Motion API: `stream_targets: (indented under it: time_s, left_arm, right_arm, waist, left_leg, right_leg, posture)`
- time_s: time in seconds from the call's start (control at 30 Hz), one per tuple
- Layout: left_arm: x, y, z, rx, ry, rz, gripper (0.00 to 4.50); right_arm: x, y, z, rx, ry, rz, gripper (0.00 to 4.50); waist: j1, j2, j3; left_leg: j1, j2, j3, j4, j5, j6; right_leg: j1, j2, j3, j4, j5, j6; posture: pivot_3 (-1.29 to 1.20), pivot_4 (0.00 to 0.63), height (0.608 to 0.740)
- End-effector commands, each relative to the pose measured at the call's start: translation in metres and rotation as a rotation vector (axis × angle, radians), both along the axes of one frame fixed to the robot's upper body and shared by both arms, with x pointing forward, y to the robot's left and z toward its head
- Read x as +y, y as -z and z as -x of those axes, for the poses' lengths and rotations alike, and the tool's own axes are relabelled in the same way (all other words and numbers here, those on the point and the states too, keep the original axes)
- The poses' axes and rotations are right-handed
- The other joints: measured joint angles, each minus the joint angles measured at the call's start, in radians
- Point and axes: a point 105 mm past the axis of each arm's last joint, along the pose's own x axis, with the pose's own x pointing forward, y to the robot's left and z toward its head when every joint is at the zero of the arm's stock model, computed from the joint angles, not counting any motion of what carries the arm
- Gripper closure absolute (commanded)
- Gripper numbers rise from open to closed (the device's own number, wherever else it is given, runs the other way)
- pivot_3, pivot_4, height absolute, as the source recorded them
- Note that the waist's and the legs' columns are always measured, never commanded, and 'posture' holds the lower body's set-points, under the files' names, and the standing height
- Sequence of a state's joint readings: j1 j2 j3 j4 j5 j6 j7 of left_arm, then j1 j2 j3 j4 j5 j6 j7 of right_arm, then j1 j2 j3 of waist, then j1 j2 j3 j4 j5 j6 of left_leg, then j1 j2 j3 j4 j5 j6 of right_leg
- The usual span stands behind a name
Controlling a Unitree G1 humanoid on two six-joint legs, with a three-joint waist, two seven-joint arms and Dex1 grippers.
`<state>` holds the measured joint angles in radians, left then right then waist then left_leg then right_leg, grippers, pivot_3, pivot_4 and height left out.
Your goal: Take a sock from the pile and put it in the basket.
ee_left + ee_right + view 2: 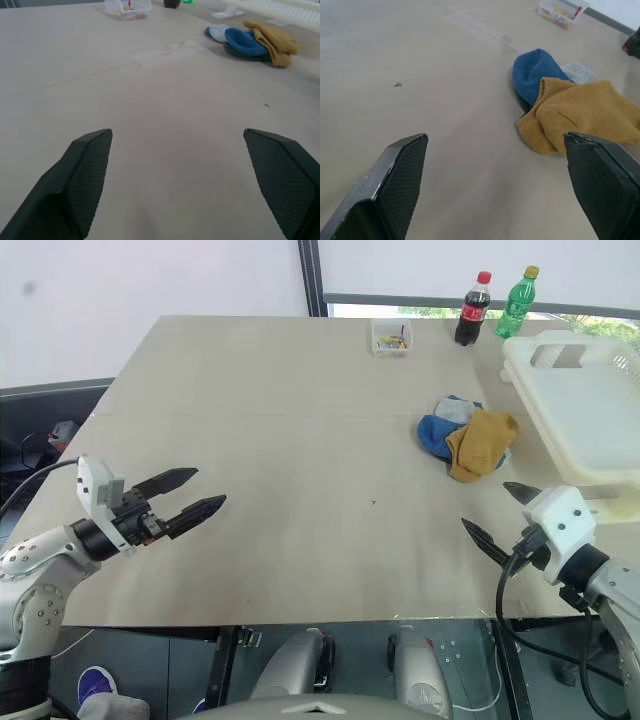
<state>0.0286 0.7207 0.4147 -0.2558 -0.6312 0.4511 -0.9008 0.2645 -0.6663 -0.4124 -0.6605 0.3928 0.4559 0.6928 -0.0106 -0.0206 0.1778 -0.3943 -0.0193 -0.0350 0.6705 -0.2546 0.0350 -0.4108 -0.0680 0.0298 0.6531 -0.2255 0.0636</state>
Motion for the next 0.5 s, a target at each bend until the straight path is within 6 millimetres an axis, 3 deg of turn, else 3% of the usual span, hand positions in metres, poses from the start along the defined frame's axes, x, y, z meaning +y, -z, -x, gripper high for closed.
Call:
stream_targets:
  time_s: [0.03,0.4,0.5]
  left_arm:
    - [-0.002,-0.013,0.001,-0.05,0.012,-0.012,0.0]
    - [-0.024,-0.026,-0.001,-0.096,0.06,0.031,0.0]
    - [-0.034,-0.028,-0.003,-0.117,0.088,0.029,0.0]
  right_arm:
    - [-0.004,-0.012,-0.002,-0.066,0.035,0.021,0.01]
    - [-0.002,0.004,-0.038,-0.033,0.179,0.046,0.01]
    - [-0.002,0.004,-0.056,-0.049,0.225,0.055,0.01]
  waist:
    - [0.0,0.0,0.0]
    - [0.0,0.0,0.0]
    - [-0.001,0.0,0.0]
  left_leg:
    - [0.0,0.0,0.0,0.0,0.0,0.0]
    - [-0.001,0.0,0.0,-0.001,0.0,0.0]
    - [-0.001,0.0,0.0,0.0,0.0,0.0]
  right_leg:
    - [0.0,0.0,0.0,0.0,0.0,0.0]
    - [-0.001,0.0,0.0,-0.001,0.0,0.0]
    - [-0.001,0.0,0.0,-0.002,0.0,0.0]
  posture:
    - [0.0,0.15,0.74]
    - [0.0,0.15,0.74]
    - [0.0,0.15,0.74]
